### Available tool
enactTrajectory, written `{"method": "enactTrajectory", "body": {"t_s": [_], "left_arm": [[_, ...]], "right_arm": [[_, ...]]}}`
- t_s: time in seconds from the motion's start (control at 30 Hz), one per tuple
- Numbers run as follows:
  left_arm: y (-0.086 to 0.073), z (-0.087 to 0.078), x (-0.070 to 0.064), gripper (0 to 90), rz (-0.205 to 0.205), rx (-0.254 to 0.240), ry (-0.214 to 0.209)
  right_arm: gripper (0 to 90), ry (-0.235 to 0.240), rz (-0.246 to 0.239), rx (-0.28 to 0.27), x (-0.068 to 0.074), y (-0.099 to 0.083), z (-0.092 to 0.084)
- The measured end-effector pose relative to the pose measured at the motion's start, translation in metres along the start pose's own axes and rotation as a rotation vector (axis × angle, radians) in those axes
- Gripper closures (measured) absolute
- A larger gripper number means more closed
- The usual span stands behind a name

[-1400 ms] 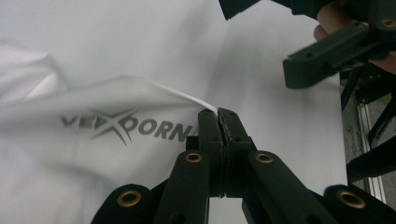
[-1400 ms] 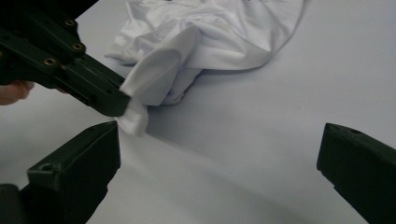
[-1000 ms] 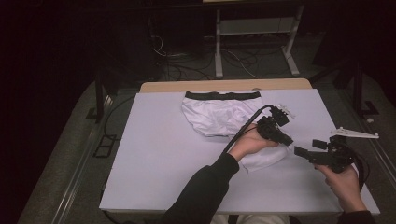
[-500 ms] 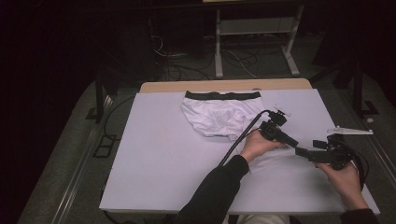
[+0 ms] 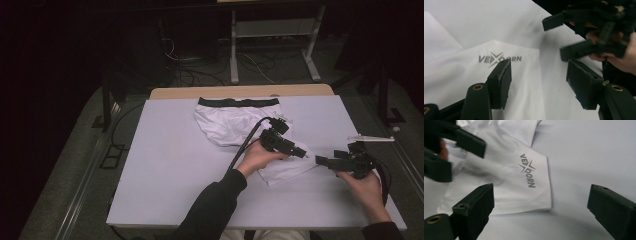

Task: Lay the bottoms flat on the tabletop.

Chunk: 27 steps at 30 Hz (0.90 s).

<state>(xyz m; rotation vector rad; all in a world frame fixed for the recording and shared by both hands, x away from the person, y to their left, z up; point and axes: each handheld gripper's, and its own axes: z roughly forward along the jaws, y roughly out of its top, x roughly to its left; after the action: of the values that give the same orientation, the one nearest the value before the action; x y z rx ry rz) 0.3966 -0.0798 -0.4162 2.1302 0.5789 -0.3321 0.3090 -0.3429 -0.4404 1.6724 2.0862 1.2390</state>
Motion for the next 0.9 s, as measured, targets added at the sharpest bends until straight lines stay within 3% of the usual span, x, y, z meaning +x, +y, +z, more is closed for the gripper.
{"method": "enactTrajectory", "body": {"t_s": [0.27,0.6,0.9], "left_arm": [[-0.025,-0.021,-0.006,35.9,0.074,0.037,0.035],[-0.046,-0.031,-0.007,34.7,0.085,0.037,0.052],[-0.064,-0.034,-0.007,34.7,0.102,0.073,0.057]], "right_arm": [[11.5,0.007,0.013,0.013,-0.002,0.001,0.005],[13.4,0.008,0.018,0.02,-0.004,0.001,0.008],[14.3,0.006,0.018,0.027,-0.004,0.0,0.008]]}}
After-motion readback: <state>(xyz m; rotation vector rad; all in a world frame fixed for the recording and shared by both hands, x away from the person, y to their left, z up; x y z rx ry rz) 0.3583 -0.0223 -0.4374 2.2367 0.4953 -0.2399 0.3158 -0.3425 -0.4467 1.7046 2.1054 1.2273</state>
